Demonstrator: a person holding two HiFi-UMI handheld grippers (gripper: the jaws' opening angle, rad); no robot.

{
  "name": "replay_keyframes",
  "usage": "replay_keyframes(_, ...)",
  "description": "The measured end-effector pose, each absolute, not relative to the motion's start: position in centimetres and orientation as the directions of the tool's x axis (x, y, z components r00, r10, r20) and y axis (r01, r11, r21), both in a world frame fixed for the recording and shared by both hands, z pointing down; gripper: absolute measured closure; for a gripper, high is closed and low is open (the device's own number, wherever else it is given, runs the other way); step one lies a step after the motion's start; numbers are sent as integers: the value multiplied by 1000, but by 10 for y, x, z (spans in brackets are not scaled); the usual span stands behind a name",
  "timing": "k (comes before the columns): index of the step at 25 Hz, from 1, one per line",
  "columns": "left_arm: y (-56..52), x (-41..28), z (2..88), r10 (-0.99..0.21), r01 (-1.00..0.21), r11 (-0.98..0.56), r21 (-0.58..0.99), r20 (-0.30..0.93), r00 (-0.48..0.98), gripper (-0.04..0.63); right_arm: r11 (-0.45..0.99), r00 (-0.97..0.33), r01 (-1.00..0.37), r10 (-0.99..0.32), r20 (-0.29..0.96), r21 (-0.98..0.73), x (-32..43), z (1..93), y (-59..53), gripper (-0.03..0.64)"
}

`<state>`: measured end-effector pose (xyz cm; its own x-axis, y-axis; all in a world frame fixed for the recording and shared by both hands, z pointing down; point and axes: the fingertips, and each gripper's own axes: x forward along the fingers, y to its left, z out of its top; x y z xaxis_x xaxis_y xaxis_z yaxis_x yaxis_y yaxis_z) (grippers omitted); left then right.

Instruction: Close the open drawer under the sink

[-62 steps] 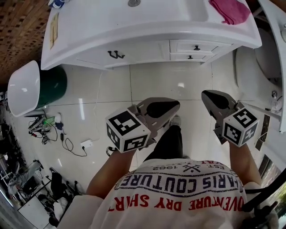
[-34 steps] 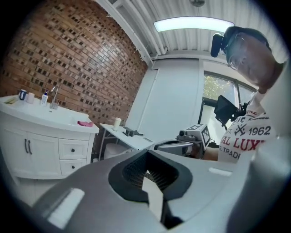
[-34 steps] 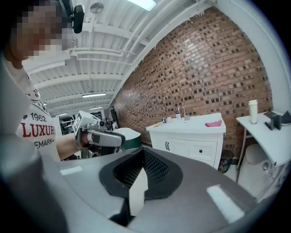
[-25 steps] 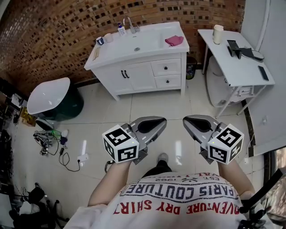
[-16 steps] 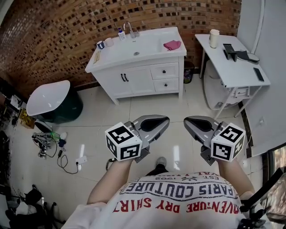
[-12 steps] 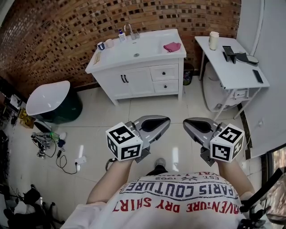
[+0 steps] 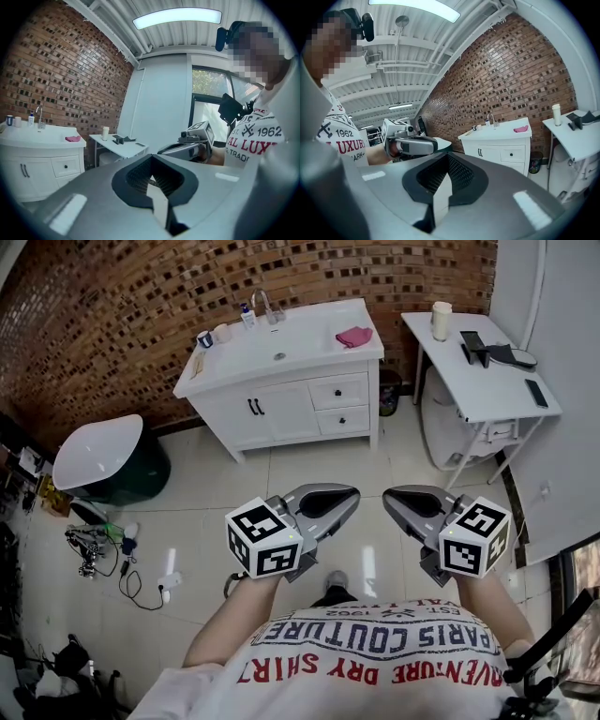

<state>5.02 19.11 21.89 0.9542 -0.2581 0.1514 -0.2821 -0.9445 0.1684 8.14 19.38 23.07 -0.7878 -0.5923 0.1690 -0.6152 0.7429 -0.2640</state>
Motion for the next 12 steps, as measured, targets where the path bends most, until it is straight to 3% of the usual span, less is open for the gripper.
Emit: replay_keyframes(12, 188, 44, 222, -249, -271, -945, 181, 135, 959, 611, 731, -778, -628, -601, 183, -266, 76, 236, 193, 611)
